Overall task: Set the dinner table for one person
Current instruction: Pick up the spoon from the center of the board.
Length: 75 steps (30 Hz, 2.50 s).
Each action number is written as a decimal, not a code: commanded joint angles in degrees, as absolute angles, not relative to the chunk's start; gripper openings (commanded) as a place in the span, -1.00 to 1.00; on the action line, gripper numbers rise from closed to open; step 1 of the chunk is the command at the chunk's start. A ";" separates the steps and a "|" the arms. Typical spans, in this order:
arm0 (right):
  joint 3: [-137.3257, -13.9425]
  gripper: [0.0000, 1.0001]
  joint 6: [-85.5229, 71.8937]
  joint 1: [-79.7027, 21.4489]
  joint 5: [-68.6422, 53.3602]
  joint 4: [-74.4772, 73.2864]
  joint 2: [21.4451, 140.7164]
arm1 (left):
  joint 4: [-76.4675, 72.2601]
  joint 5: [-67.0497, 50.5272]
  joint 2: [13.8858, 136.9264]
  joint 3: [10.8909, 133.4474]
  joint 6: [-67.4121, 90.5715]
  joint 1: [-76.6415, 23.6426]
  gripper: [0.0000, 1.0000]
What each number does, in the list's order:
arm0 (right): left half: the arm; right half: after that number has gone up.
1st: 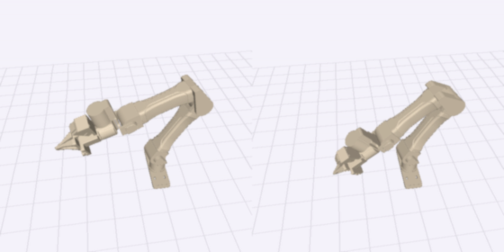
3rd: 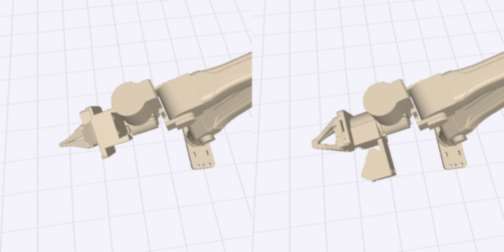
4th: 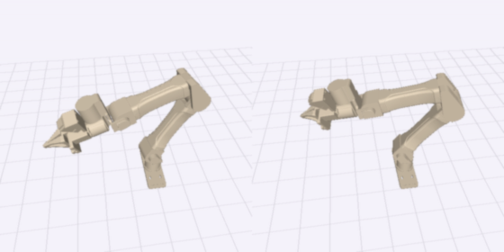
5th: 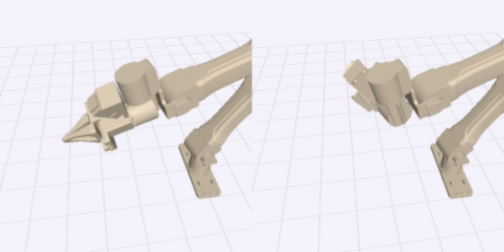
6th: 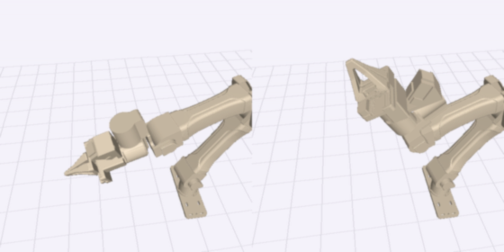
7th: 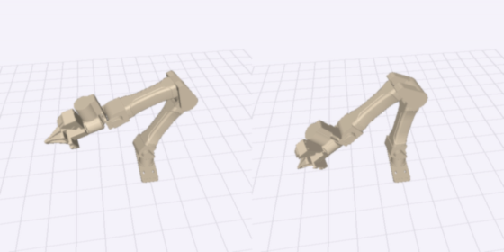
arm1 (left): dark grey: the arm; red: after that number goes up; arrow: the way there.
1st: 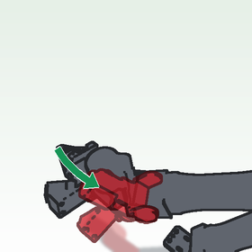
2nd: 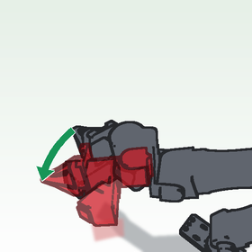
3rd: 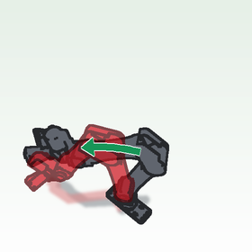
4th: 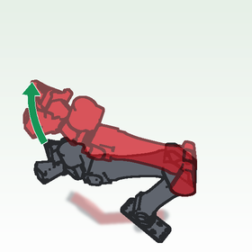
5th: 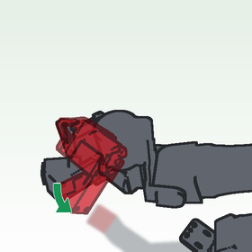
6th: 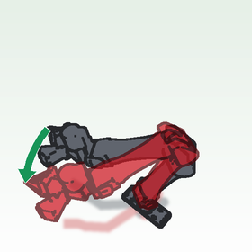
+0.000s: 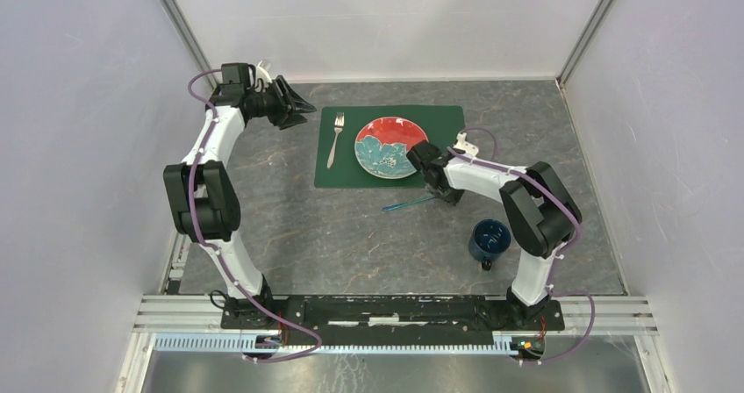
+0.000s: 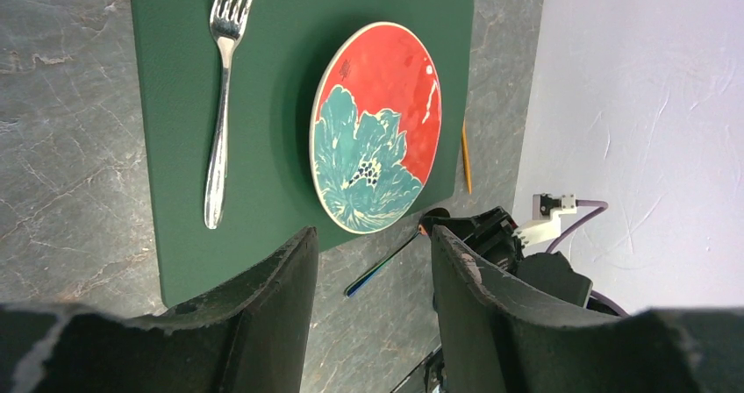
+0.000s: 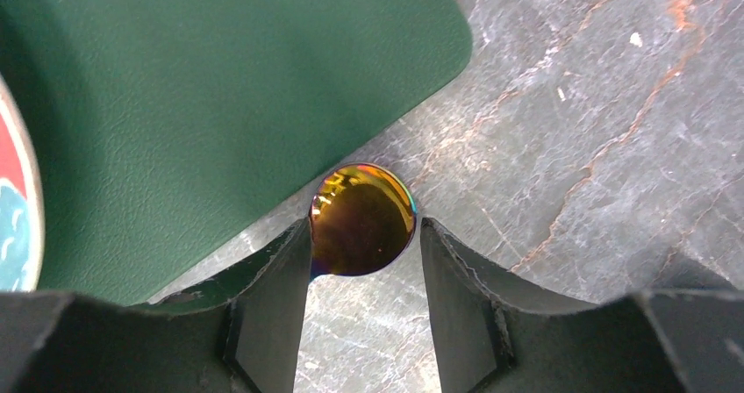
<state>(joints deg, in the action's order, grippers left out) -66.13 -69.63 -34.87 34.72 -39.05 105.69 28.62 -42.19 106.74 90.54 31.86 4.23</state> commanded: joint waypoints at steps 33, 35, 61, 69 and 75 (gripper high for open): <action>-68.94 -0.50 -62.47 -28.98 35.70 -39.66 107.37 | 27.71 -43.26 106.08 91.26 29.71 4.90 0.12; -69.62 -0.53 -62.16 -28.95 35.07 -39.23 107.89 | 27.69 -43.16 106.20 91.36 29.75 4.87 0.12; -81.13 -1.00 -45.63 -25.48 27.17 -32.37 110.94 | 27.68 -43.26 106.77 91.14 29.53 4.86 0.11; -80.99 -1.00 -45.10 -25.21 28.16 -32.82 109.49 | 27.61 -43.16 106.39 90.73 29.44 4.84 0.11; -83.91 -1.00 -43.69 -23.84 26.59 -32.96 107.11 | 27.61 -43.05 106.37 90.68 29.44 4.91 0.11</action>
